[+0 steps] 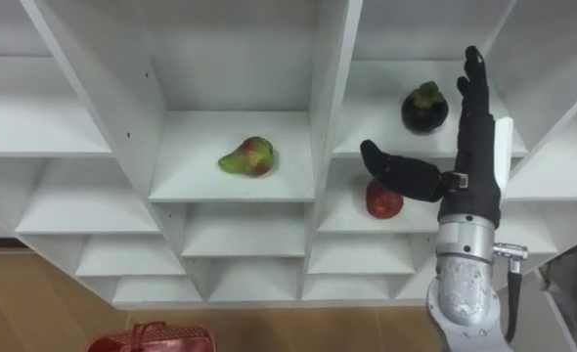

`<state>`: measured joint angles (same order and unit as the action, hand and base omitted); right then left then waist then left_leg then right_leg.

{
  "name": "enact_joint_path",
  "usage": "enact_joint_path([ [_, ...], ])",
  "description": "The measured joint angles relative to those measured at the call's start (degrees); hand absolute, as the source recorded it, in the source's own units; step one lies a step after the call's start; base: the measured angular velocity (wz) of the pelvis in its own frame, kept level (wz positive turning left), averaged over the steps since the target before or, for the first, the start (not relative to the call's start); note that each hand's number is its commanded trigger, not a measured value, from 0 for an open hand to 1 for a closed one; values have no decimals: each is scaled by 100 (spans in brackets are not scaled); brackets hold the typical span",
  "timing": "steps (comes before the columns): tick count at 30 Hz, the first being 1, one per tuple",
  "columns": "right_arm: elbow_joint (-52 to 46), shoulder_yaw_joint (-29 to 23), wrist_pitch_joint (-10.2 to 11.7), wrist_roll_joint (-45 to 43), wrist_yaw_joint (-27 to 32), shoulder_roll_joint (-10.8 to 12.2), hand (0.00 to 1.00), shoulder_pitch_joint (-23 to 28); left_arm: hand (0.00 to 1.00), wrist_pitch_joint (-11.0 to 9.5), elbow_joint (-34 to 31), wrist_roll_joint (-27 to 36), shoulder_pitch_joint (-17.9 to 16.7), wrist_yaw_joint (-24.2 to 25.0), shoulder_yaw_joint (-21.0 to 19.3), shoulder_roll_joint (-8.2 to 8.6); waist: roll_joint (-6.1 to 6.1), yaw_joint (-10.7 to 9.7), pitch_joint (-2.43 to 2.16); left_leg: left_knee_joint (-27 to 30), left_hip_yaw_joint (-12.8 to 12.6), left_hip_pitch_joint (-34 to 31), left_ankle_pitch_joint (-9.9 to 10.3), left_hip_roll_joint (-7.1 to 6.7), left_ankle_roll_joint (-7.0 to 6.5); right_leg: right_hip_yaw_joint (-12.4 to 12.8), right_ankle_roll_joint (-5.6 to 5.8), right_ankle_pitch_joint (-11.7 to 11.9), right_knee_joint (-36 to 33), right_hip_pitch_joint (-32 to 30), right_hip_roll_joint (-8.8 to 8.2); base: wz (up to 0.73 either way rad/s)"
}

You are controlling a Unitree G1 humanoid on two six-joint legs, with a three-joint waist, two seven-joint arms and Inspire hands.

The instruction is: Collect fruits from the closet

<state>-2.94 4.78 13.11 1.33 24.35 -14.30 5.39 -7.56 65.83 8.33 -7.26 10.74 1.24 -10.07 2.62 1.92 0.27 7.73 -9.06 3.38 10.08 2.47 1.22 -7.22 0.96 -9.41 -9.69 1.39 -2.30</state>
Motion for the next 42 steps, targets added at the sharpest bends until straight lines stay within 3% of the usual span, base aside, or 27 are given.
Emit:
enact_joint_path([
  [19,101,-256,-11,352,-121,-65,0,-48,100,22,-299,-174,-156,-131,-118,0,-18,19,-16,5,105,19,0,-1,1,-147,-1,1,-11,72,-14,3],
  [34,919,-385,-72,330,-111,-112,0,-553,100,34,-423,-126,-236,-242,-97,2,23,9,6,9,110,24,-1,-5,0,-175,-1,1,-11,76,-21,0],
  [42,1346,-395,-220,519,-122,-186,0,-862,100,196,-433,-105,-225,-282,-112,1,38,12,7,10,126,23,-2,-9,0,-177,-1,1,-7,76,-26,0],
])
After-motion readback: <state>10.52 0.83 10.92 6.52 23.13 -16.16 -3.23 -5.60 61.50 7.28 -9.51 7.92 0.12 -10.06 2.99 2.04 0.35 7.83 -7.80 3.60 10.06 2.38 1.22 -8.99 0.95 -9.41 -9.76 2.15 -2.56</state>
